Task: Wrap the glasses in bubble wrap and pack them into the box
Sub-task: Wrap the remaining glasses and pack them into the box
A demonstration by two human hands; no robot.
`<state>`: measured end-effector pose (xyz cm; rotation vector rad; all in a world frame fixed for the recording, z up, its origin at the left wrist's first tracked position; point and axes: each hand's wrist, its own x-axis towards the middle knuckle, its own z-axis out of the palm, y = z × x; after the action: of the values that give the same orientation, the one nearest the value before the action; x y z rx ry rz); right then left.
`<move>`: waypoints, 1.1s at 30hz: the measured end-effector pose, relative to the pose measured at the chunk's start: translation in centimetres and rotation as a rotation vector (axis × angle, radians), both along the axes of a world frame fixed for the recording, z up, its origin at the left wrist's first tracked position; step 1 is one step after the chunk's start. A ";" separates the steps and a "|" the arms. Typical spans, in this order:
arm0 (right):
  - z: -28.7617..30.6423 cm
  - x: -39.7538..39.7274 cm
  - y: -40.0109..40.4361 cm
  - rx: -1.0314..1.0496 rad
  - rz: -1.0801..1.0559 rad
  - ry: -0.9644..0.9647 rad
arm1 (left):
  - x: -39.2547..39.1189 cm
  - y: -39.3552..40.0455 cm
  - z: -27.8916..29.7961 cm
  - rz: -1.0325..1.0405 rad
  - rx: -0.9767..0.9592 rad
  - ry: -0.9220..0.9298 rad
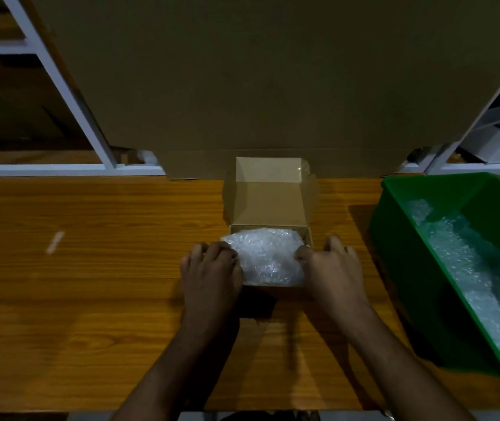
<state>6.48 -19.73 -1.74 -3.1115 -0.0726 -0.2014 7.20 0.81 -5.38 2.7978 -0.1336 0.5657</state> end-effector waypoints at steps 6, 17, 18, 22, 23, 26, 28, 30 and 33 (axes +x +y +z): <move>0.6 0.5 1.5 -0.094 -0.076 -0.014 | 0.5 0.7 -0.3 -0.013 -0.240 0.049; 2.2 -0.2 2.3 -0.171 0.125 0.172 | 3.0 3.4 0.1 -0.297 -0.381 0.133; 2.1 -0.2 2.3 -0.182 0.140 0.188 | 3.4 3.8 0.2 -0.326 -0.348 0.126; 2.5 -0.5 2.7 -0.194 0.139 0.203 | 2.9 3.1 1.0 -0.288 -0.084 0.084; 2.4 -0.7 2.9 -0.196 0.133 0.201 | 2.3 2.4 1.4 -0.258 -0.028 0.062; 2.4 -1.5 3.5 -0.236 0.129 0.211 | 1.0 1.1 1.5 -0.357 0.003 0.017; 2.3 -1.8 3.7 -0.238 0.111 0.224 | 0.8 0.9 1.2 -0.418 -0.015 0.038; 2.1 -1.8 3.9 -0.223 0.077 0.222 | 0.9 0.7 1.0 -0.411 -0.056 0.100; 2.1 -1.5 4.2 -0.246 0.043 0.199 | 0.8 -0.6 0.8 -0.330 -0.078 0.180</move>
<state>4.95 -15.50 0.40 -3.3495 -0.1729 0.1284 7.98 0.20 -4.55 2.6539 -0.5114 0.2342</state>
